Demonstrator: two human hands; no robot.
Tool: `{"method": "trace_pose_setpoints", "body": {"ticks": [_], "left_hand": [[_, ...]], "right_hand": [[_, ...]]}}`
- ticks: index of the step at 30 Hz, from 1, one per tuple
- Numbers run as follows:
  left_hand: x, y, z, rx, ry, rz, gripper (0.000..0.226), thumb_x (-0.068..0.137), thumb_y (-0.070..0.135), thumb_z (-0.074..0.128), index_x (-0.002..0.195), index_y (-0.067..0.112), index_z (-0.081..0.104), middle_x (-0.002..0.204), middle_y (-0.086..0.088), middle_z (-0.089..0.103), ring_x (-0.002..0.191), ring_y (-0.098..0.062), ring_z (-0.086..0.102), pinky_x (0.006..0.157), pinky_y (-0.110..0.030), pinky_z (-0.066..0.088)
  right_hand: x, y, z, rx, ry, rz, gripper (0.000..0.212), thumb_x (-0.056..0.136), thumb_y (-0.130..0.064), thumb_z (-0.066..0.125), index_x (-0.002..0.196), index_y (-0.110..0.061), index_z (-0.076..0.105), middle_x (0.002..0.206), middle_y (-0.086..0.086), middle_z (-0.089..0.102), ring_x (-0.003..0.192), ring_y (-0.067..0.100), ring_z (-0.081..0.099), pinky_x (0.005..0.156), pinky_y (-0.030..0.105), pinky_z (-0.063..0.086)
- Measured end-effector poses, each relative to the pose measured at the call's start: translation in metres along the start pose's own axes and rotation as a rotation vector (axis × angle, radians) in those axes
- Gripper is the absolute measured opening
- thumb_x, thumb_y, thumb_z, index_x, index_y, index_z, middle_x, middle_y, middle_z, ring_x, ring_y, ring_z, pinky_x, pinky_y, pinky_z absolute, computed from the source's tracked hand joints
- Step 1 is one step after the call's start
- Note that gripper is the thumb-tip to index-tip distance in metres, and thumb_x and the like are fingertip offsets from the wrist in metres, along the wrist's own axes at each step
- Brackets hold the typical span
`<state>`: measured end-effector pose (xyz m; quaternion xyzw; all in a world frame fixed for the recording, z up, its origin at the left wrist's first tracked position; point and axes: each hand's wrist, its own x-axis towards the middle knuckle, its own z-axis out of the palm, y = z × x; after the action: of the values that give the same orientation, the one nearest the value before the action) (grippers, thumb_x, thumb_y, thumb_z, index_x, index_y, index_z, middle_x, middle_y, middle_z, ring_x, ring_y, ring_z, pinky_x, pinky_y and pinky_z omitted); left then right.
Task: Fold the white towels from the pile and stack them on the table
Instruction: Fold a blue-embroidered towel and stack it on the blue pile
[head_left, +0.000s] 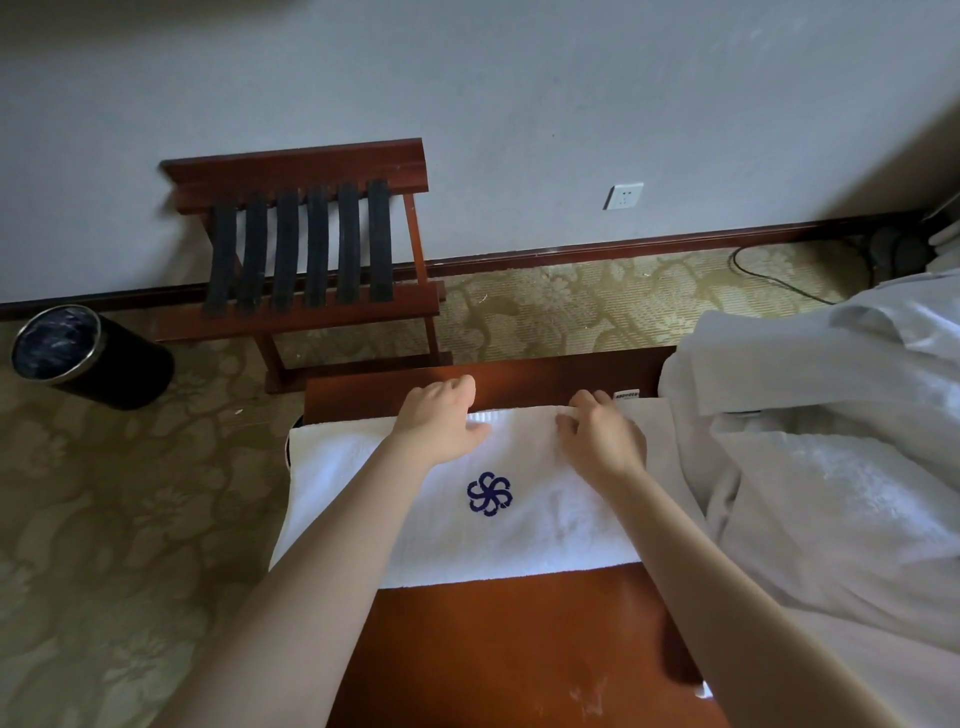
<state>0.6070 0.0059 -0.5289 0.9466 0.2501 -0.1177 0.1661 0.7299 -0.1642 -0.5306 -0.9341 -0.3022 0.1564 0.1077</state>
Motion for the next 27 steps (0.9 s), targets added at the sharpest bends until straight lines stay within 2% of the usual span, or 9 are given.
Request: {"method": "trace_pose_setpoints", "body": {"ticks": [2, 5, 11, 15, 18, 20, 23, 25, 27], "left_hand": [[0.000, 0.001, -0.004, 0.024, -0.017, -0.028, 0.034, 0.086, 0.047, 0.053, 0.098, 0.017, 0.043, 0.085, 0.005, 0.052, 0.083, -0.023, 0.055, 0.071, -0.032, 0.034], [-0.001, -0.001, -0.007, 0.057, -0.056, -0.075, 0.037, 0.087, 0.052, 0.049, 0.098, 0.018, 0.041, 0.082, 0.005, 0.052, 0.084, -0.023, 0.056, 0.073, -0.035, 0.033], [-0.010, -0.020, -0.012, -0.025, -0.165, -0.183, 0.032, 0.088, 0.052, 0.048, 0.093, 0.022, 0.041, 0.075, 0.010, 0.040, 0.079, -0.020, 0.044, 0.073, -0.034, 0.032], [-0.017, -0.031, -0.006, -0.095, -0.123, -0.138, 0.030, 0.090, 0.042, 0.051, 0.072, 0.021, 0.042, 0.075, 0.009, 0.041, 0.081, -0.020, 0.049, 0.064, -0.030, 0.031], [-0.018, -0.037, -0.006, -0.212, -0.076, -0.158, 0.029, 0.092, 0.035, 0.053, 0.072, 0.015, 0.044, 0.072, 0.004, 0.044, 0.075, -0.021, 0.047, 0.055, -0.031, 0.028], [-0.016, -0.038, -0.008, -0.244, -0.089, -0.172, 0.028, 0.093, 0.032, 0.051, 0.073, 0.014, 0.044, 0.069, 0.001, 0.044, 0.072, -0.024, 0.047, 0.050, -0.030, 0.026], [-0.013, -0.032, -0.012, -0.165, -0.132, -0.191, 0.025, 0.095, 0.034, 0.049, 0.077, 0.017, 0.045, 0.082, 0.000, 0.051, 0.080, -0.026, 0.049, 0.059, -0.031, 0.032], [-0.017, -0.025, -0.014, 0.042, -0.045, -0.188, 0.020, 0.094, 0.036, 0.050, 0.093, 0.017, 0.051, 0.100, -0.001, 0.053, 0.096, -0.026, 0.048, 0.073, -0.035, 0.037], [-0.029, -0.015, -0.011, 0.157, 0.205, -0.146, 0.018, 0.086, 0.027, 0.061, 0.094, 0.011, 0.056, 0.099, -0.006, 0.053, 0.097, -0.028, 0.049, 0.076, -0.038, 0.041]], "right_hand": [[0.004, -0.006, -0.007, -0.084, -0.046, -0.061, 0.015, 0.091, -0.018, 0.042, 0.097, -0.011, 0.054, 0.098, 0.004, 0.051, 0.077, 0.030, 0.055, 0.055, 0.029, 0.035], [0.008, -0.024, -0.012, -0.105, -0.123, -0.150, 0.017, 0.086, -0.015, 0.045, 0.099, -0.011, 0.056, 0.094, 0.004, 0.051, 0.072, 0.029, 0.052, 0.051, 0.027, 0.030], [0.012, -0.063, 0.000, -0.112, -0.210, -0.373, 0.029, 0.091, -0.036, 0.056, 0.109, -0.013, 0.058, 0.105, 0.003, 0.056, 0.092, 0.028, 0.060, 0.065, 0.030, 0.040], [0.015, -0.065, 0.007, -0.112, -0.168, -0.475, 0.026, 0.093, -0.035, 0.055, 0.109, -0.015, 0.060, 0.105, 0.002, 0.057, 0.099, 0.025, 0.053, 0.067, 0.031, 0.044], [0.018, -0.061, 0.008, -0.065, -0.161, -0.483, 0.023, 0.096, -0.033, 0.050, 0.102, -0.012, 0.058, 0.101, 0.003, 0.059, 0.103, 0.024, 0.045, 0.073, 0.035, 0.047], [0.022, -0.062, 0.009, -0.074, -0.156, -0.472, 0.023, 0.098, -0.033, 0.047, 0.099, -0.011, 0.056, 0.098, 0.004, 0.062, 0.104, 0.024, 0.044, 0.070, 0.033, 0.042], [0.023, -0.065, 0.012, -0.143, -0.138, -0.457, 0.024, 0.097, -0.035, 0.048, 0.099, -0.012, 0.055, 0.096, 0.003, 0.062, 0.103, 0.024, 0.046, 0.066, 0.031, 0.036], [0.017, -0.065, 0.011, -0.183, -0.076, -0.423, 0.026, 0.094, -0.037, 0.052, 0.105, -0.014, 0.055, 0.101, 0.002, 0.059, 0.103, 0.025, 0.047, 0.070, 0.033, 0.039], [0.005, -0.065, 0.011, -0.159, 0.049, -0.406, 0.027, 0.090, -0.033, 0.059, 0.108, -0.013, 0.057, 0.103, 0.004, 0.056, 0.099, 0.027, 0.049, 0.073, 0.037, 0.041]]}}
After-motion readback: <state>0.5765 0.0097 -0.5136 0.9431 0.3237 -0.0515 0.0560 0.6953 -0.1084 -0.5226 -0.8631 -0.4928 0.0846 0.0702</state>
